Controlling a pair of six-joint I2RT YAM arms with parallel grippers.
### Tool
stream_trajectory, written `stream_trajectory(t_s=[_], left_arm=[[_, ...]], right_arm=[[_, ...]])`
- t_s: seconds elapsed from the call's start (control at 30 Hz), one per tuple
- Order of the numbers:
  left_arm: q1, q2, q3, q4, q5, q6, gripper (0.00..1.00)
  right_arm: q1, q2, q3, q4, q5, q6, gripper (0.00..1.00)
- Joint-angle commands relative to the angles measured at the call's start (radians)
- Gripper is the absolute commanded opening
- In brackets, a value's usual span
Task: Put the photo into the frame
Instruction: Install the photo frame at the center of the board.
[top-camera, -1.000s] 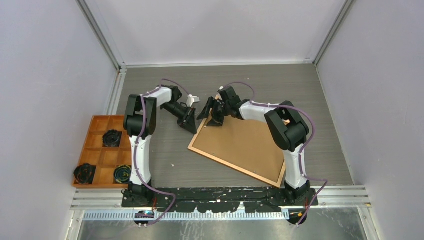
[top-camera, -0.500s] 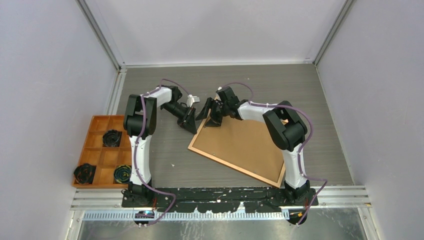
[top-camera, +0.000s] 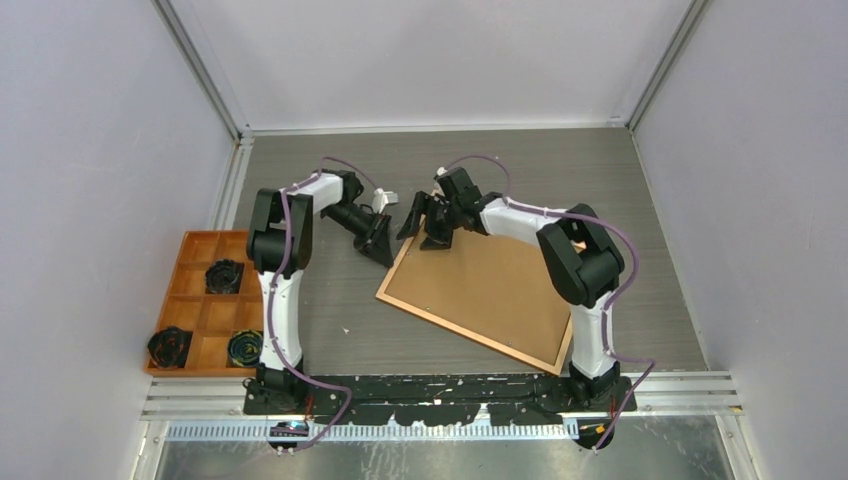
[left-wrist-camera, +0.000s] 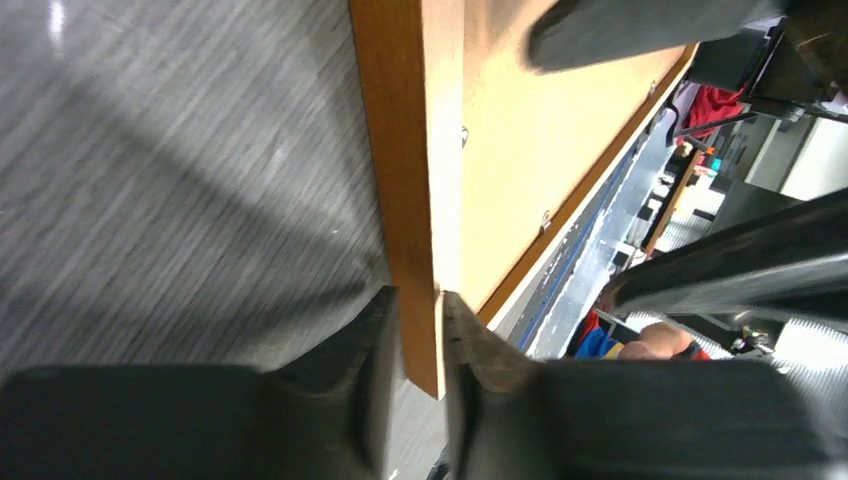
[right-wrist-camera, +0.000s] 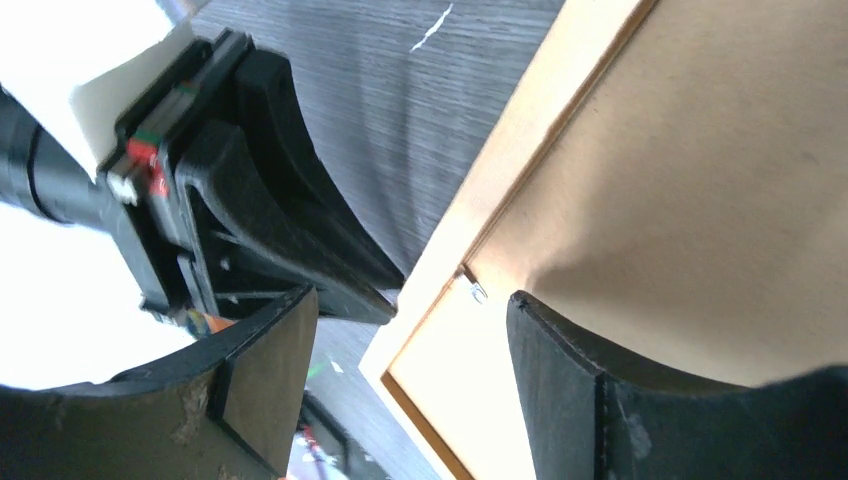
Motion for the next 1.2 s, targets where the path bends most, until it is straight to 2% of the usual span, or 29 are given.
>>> stream_trajectory(t_s=[0.0,0.1,0.17,0.33,0.43,0.5,0.57,0.67,0.87,1.13,1.17], left_arm=[[0.036,-0.06,0.055,-0.026,-0.021,0.018,0.3],[0.064,-0.109,0.058,-0.04,-0.028,0.018,0.5],[0.069,-0.15,0.054,-0.058,-0.046,0.029,0.58],[0.069,-0.239,0.04,-0.146,-0.08,0.097,0.71],[0.069,-0.277,0.015,-0.174,-0.122,0.137,0.72],[0.069,-0.315,-0.024,-0.159,-0.171,0.159,0.81],[0.069,-0.333,-0.056,-0.151,-0.225,0.181,0.82],[0.069,-0.342,-0.068,-0.173,-0.285,0.193,0.82],[0.069,-0.414,-0.1,-0.169,-0.313,0.188,0.83],[0.069,-0.462,-0.099,-0.178,-0.344,0.195,0.85],[0.069,-0.467,-0.101,-0.179,-0.341,0.197,0.93]], right_arm=[[0.03,-0.208,-0.011,-0.161,0.134,-0.238,0.74],[0.095,-0.322,-0.116,-0.237,0.22,-0.347,0.74],[0.152,-0.397,-0.19,-0.283,0.302,-0.415,0.74],[0.276,-0.556,-0.35,-0.346,0.382,-0.484,0.74],[0.341,-0.61,-0.416,-0.351,0.436,-0.494,0.71],[0.376,-0.629,-0.444,-0.35,0.508,-0.494,0.69],[0.393,-0.631,-0.464,-0.351,0.56,-0.487,0.64],[0.412,-0.619,-0.495,-0.332,0.6,-0.486,0.62],[0.472,-0.582,-0.509,-0.327,0.66,-0.482,0.58],[0.505,-0.59,-0.534,-0.292,0.666,-0.461,0.53],[0.507,-0.587,-0.534,-0.293,0.667,-0.46,0.53]])
